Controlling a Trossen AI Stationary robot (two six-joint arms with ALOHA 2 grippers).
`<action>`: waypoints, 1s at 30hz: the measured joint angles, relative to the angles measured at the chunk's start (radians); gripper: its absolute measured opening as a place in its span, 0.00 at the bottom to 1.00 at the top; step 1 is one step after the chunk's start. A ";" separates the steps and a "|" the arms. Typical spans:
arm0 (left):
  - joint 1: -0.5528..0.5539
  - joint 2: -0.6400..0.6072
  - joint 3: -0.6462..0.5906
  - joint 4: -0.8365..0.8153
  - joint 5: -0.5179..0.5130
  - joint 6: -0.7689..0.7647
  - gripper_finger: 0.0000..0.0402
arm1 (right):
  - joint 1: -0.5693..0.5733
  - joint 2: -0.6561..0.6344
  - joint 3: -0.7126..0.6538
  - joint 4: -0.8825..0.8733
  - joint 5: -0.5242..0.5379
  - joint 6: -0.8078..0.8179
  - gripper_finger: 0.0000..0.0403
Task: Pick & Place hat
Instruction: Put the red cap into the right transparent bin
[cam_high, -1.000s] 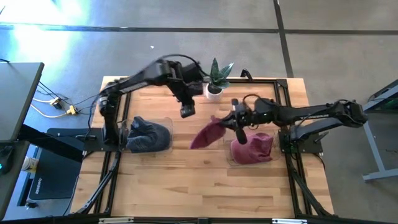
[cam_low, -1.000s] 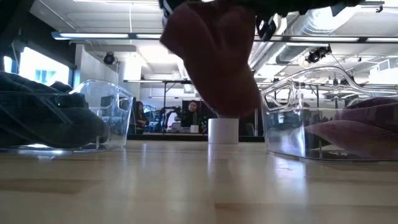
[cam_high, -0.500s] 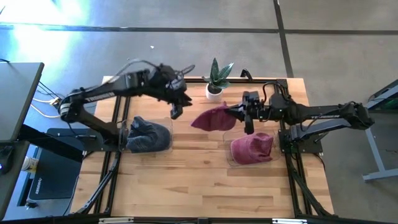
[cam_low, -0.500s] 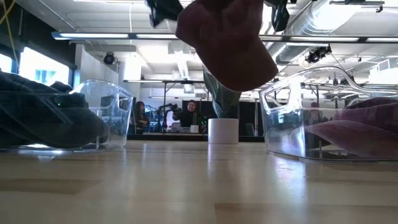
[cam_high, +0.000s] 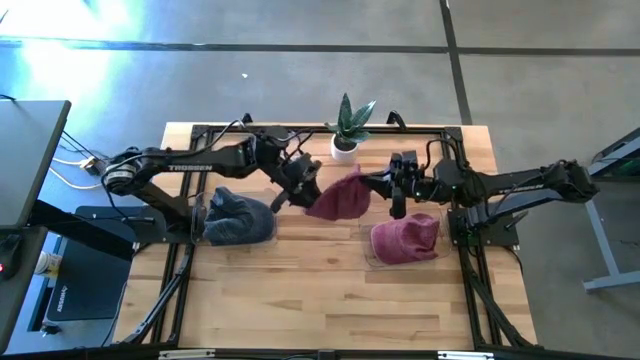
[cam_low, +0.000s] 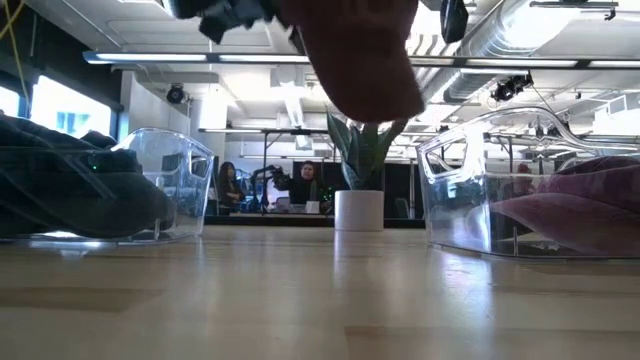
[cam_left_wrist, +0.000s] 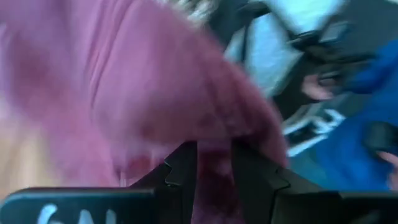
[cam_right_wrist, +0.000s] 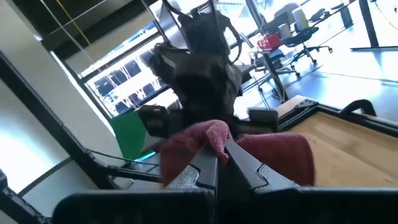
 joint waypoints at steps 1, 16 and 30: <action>-0.011 0.004 0.001 0.054 0.033 -0.012 0.24 | 0.009 0.000 0.000 0.001 0.010 0.001 0.01; 0.032 0.038 0.002 0.238 -0.116 -0.118 0.19 | 0.115 0.000 0.000 0.067 0.062 0.023 0.02; 0.074 0.117 0.076 -0.040 0.032 -0.010 0.02 | 0.125 -0.001 0.000 0.025 0.022 0.018 0.01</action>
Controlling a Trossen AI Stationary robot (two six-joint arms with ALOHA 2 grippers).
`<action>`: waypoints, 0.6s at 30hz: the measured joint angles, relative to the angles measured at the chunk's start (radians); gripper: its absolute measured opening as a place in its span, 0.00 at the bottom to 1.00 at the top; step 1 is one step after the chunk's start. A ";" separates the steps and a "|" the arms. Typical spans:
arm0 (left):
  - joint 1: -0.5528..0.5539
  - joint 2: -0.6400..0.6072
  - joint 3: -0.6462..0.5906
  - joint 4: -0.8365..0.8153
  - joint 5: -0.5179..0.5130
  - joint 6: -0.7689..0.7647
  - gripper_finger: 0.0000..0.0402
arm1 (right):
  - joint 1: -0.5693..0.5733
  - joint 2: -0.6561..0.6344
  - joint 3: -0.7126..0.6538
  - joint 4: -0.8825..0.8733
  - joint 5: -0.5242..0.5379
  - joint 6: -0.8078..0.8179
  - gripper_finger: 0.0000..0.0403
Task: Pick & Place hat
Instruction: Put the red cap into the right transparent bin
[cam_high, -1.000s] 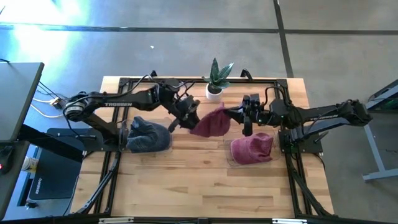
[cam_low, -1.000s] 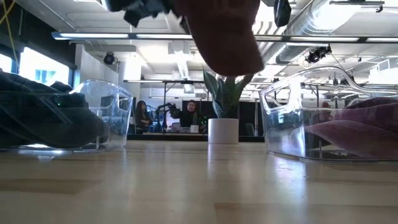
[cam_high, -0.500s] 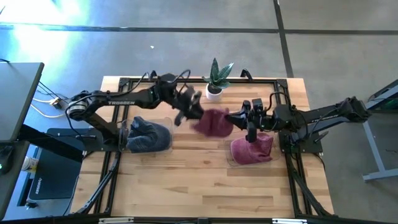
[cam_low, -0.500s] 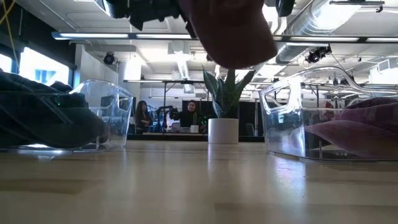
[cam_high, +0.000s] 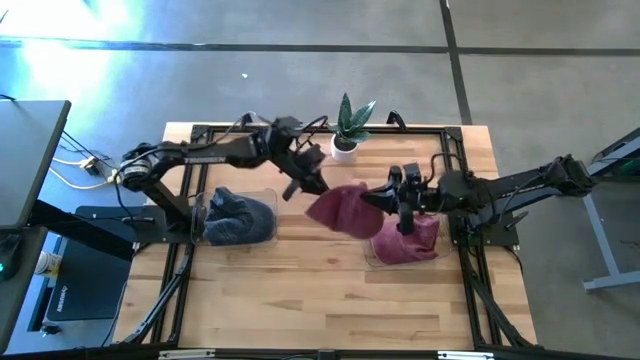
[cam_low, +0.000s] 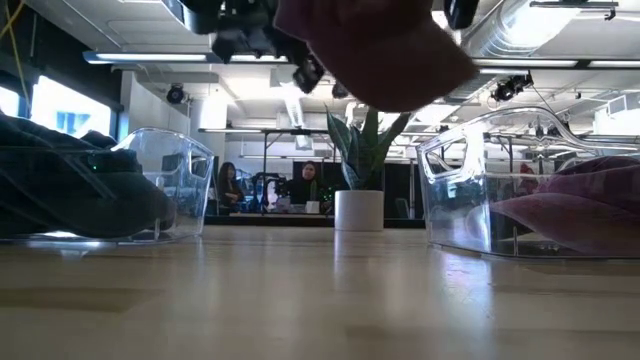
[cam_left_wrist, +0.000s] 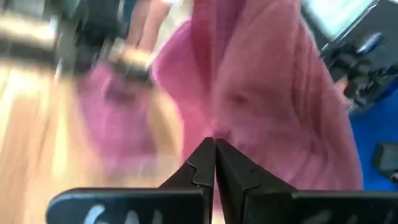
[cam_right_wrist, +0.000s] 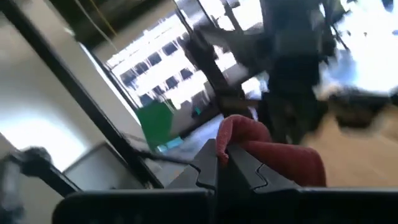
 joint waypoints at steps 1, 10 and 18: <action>0.019 -0.015 0.012 -0.102 0.004 0.042 0.02 | 0.000 0.001 0.000 -0.035 0.003 0.014 0.01; 0.135 -0.097 0.220 -0.822 -0.378 0.426 0.02 | -0.094 0.193 0.002 0.041 0.039 -0.080 0.01; 0.155 -0.126 0.365 -1.116 -0.585 0.521 0.02 | -0.165 0.457 0.227 0.061 0.009 -0.486 0.01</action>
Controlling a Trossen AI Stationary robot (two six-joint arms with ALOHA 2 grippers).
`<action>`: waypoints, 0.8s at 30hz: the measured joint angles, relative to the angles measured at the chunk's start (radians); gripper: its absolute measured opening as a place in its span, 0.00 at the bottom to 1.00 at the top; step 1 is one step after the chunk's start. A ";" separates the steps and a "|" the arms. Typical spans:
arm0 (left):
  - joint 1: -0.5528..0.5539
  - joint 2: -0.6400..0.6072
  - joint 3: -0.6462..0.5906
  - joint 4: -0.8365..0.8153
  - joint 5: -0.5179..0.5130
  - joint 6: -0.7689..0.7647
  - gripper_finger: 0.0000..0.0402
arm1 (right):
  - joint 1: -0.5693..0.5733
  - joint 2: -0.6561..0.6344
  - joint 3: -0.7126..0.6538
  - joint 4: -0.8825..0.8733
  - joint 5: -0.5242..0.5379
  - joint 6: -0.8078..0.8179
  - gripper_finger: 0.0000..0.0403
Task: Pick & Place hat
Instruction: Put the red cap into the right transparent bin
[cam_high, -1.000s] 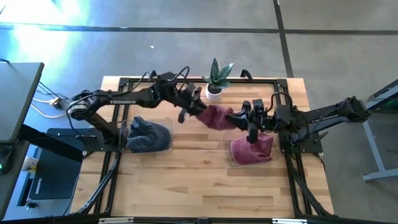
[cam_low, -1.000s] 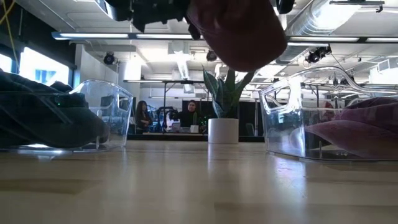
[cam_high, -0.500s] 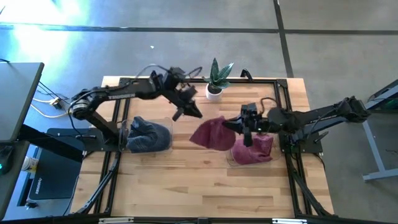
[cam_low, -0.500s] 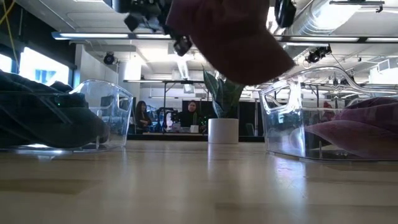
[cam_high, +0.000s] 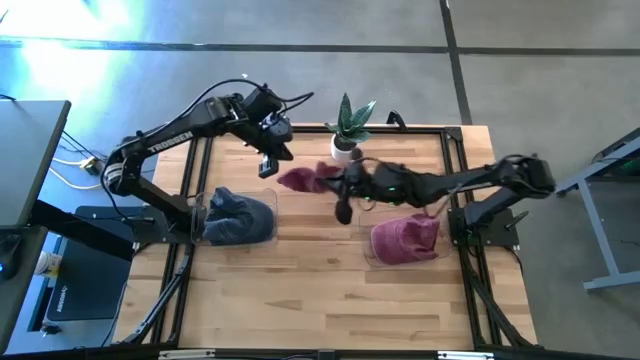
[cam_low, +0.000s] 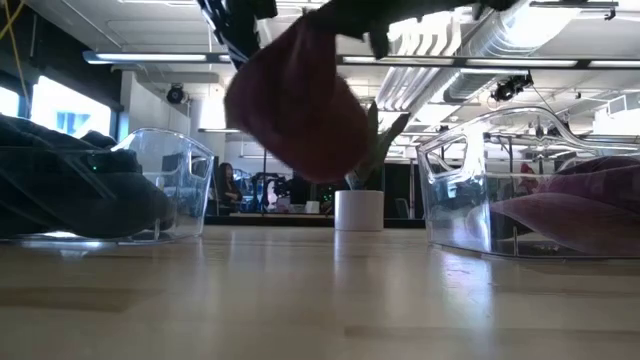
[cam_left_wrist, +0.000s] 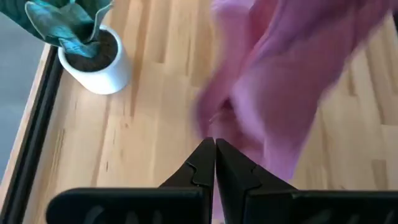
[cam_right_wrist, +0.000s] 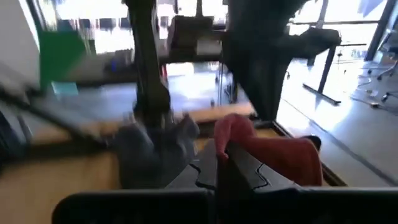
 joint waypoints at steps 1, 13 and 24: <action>0.000 -0.005 0.005 -0.017 0.000 0.000 0.02 | -0.002 0.029 0.027 -0.027 -0.004 -0.040 0.01; -0.112 -0.010 -0.029 -0.110 0.026 -0.020 0.02 | 0.048 0.193 0.044 -0.478 -0.187 0.056 0.11; -0.231 -0.010 -0.121 -0.085 -0.119 -0.181 0.02 | 0.000 0.112 0.247 -0.959 -0.441 0.244 0.45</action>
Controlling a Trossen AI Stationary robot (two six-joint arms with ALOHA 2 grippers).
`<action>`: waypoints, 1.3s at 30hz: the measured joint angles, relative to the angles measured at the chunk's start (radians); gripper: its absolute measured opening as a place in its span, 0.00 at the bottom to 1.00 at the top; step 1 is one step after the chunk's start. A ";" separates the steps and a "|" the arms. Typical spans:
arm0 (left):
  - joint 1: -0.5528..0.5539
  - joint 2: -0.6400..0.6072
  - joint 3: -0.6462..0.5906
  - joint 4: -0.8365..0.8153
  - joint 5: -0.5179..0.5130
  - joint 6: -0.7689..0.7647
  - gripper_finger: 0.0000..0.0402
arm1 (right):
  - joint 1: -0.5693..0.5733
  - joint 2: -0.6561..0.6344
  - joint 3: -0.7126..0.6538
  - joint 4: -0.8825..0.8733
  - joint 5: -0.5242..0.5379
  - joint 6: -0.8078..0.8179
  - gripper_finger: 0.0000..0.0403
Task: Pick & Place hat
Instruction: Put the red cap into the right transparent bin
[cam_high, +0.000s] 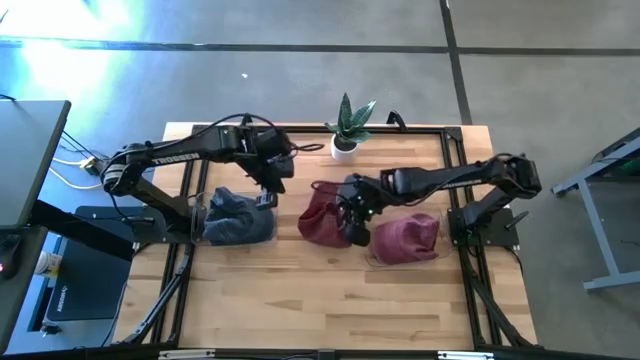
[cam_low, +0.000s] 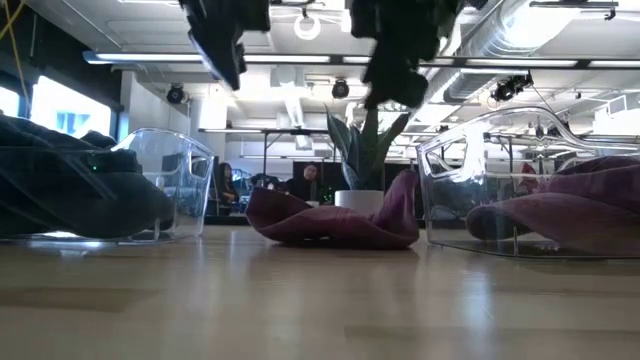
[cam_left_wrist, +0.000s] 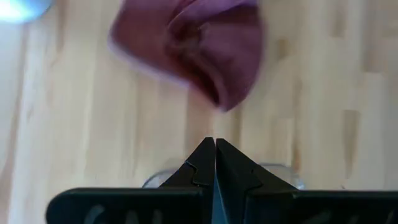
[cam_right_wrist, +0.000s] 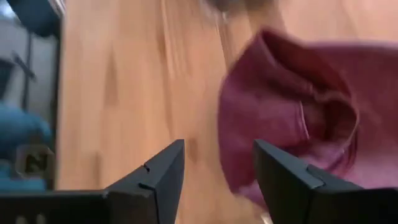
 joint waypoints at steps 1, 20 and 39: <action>0.002 0.000 -0.007 -0.012 -0.023 -0.024 0.02 | -0.002 0.002 0.015 0.007 0.001 0.023 0.46; 0.158 -0.151 -0.133 -0.070 -0.065 -0.160 0.02 | -0.043 0.443 0.245 -0.088 0.181 0.221 0.02; 0.159 -0.171 -0.133 -0.064 -0.087 -0.074 0.02 | -0.086 0.422 0.275 -0.015 -0.003 0.101 0.28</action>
